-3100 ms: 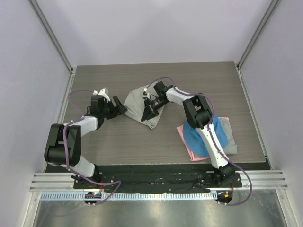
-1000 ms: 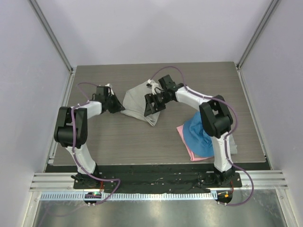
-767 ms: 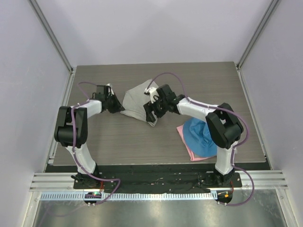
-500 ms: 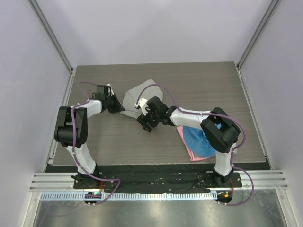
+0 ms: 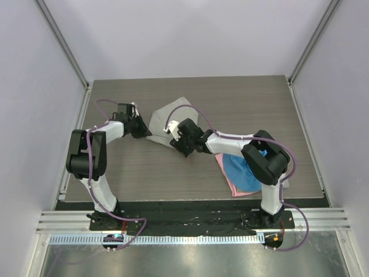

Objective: Fold the napkin, place the utensils inside, and roll it up
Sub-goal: Place the utensil onto the napkin

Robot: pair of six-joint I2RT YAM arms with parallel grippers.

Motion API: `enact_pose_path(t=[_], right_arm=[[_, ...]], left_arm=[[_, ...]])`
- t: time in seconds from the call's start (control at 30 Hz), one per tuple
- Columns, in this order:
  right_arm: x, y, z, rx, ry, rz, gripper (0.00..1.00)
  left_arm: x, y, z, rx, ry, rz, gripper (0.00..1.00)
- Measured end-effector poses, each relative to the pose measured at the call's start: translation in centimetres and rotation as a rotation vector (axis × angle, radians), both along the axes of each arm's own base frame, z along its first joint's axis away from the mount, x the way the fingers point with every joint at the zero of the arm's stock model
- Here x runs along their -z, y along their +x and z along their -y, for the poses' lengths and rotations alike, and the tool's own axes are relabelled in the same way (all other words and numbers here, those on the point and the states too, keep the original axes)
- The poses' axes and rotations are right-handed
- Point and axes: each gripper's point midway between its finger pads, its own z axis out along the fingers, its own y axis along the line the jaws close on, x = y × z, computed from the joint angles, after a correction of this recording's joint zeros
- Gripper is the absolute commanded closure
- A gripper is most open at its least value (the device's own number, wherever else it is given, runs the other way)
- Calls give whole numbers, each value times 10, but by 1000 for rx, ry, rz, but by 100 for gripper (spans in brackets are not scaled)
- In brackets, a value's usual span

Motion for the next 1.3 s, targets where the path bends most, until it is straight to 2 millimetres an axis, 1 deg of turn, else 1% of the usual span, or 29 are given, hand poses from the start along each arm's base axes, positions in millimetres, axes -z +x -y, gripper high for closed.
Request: enact_pose_path(t=[0.13, 0.23, 0.33, 0.4, 0.47, 0.5, 0.6, 0.77, 0.87, 0.93, 1.07, 1.2, 1.3], right_arm=[[1, -5, -2, -12, -11, -3, 48], [8, -6, -1, -6, -30, -7, 53], [8, -4, -3, -4, -42, -12, 65], [9, -3, -7, -13, -45, -32, 74], [10, -6, -13, -35, -47, -72, 78], [10, -9, -16, -50, -45, -90, 82], [9, -19, -26, -101, -18, -197, 85], [9, -53, -44, -202, 63, -414, 91], [10, -69, -50, -238, 134, -552, 92], [10, -71, -49, -245, 184, -622, 93], [9, -66, -38, -222, 281, -743, 93], [11, -62, -25, -182, 349, -821, 93], [12, -62, -21, -171, 385, -851, 93]], left_arm=[[0, -1, 0, 0, 1, -5, 100], [0, -1, 0, 1, 1, -5, 100], [0, -1, 0, 2, 2, -7, 100], [0, -1, 0, 3, 3, -7, 100], [0, -1, -1, 6, 7, -11, 100], [0, -1, -1, 8, 10, -14, 100], [0, 2, -2, 18, 26, -23, 100], [0, 1, -5, 35, 49, -51, 100], [2, -5, -5, 54, 60, -77, 100], [4, -6, -5, 59, 62, -90, 100], [4, -7, -4, 67, 60, -100, 100], [4, -10, -2, 76, 51, -114, 100], [4, -12, -1, 82, 46, -119, 100]])
